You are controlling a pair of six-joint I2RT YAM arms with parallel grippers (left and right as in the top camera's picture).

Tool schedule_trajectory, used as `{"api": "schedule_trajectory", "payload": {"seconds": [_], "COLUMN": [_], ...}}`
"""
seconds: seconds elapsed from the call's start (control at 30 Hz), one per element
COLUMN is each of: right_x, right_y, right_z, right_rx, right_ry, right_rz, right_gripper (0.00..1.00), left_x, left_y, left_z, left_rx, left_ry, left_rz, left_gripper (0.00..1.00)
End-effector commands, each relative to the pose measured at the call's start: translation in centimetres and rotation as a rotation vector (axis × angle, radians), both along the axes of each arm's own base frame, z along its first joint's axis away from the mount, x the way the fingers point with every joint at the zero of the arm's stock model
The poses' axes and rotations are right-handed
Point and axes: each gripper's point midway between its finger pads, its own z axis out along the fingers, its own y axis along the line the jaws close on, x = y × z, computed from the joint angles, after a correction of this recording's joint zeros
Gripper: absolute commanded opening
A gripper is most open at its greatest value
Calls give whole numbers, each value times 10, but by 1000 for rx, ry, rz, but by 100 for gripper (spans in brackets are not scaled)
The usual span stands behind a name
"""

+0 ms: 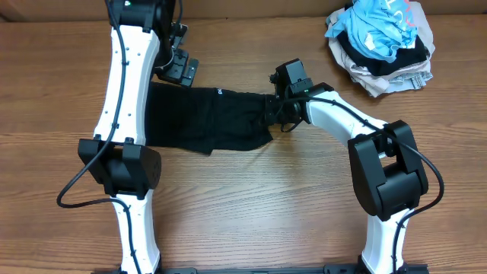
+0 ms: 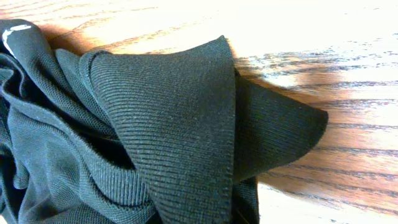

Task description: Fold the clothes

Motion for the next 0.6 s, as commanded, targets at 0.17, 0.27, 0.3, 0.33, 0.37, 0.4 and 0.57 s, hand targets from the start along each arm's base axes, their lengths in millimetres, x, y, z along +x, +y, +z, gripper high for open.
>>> {"api": "schedule_trajectory", "payload": {"seconds": [0.17, 0.27, 0.3, 0.33, 0.37, 0.4, 0.57], "right_x": [-2, -1, -1, -1, -1, -2, -7], "right_y": [-14, -30, -38, -45, -53, -60, -99], "right_z": [-2, 8, 13, 18, 25, 32, 74], "right_rx": [-11, -17, -19, -19, -13, -4, 46], "right_ry": [27, 38, 43, 47, 47, 45, 19], "right_rz": [-27, -53, -68, -84, -88, -85, -99], "right_gripper": [4, 4, 4, 4, 4, 4, 4], "left_x": [1, 2, 2, 3, 3, 3, 6], "left_y": [5, 8, 10, 14, 17, 21, 44], "left_z": [11, 12, 12, 12, 12, 12, 12], "left_rx": [1, 1, 1, 0, -2, -3, -12], "left_ry": [-33, -36, -37, -37, -38, -39, -49], "left_rz": [30, 38, 44, 59, 74, 92, 173], "left_gripper": [100, 100, 100, 100, 100, 100, 100]}}
